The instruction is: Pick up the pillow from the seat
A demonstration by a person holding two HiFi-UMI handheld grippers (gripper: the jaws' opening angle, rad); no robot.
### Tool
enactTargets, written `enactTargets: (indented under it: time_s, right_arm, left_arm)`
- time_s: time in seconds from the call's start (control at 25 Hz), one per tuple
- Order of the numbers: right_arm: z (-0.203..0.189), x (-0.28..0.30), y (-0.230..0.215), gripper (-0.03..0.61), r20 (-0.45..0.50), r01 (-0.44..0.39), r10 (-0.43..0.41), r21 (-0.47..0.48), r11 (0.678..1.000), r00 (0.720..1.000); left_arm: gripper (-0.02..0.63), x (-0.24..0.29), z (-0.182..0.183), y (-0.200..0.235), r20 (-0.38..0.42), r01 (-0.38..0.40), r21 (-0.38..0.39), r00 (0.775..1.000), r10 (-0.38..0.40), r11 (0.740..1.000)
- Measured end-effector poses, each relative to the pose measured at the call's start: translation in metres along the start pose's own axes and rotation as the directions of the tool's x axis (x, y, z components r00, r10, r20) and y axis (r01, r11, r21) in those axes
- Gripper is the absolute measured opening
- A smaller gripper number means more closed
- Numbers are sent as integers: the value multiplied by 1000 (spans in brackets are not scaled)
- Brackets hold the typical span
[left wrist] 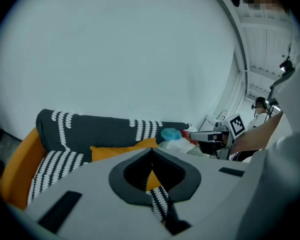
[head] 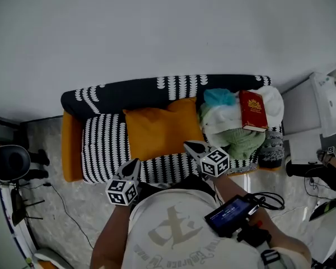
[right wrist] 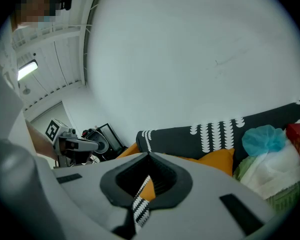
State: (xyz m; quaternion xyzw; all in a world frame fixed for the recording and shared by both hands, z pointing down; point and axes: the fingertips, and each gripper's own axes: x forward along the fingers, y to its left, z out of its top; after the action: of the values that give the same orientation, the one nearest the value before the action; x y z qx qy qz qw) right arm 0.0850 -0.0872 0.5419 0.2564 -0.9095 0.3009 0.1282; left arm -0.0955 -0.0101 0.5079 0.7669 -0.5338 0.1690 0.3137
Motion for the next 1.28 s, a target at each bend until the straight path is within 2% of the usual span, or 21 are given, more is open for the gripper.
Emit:
enactTargets:
  time_s: [0.4,0.72,1.28]
  right_arm:
    - [-18,10,-41,14,-65,56,-54,40,998,996]
    - [-38,19,-68,14,-116,129,-120,73,989,986]
    - [-94,50,-104,14,-232,224,-196,101,969,953]
  left_arm:
    - [9,30,-8,21,-42,-25,-22,999,24,999]
    - [10,59,-29,46,-103,-1,-35,995,-3,999]
    - [9,95,-105,119,-226,-31,-149,974,-3,988]
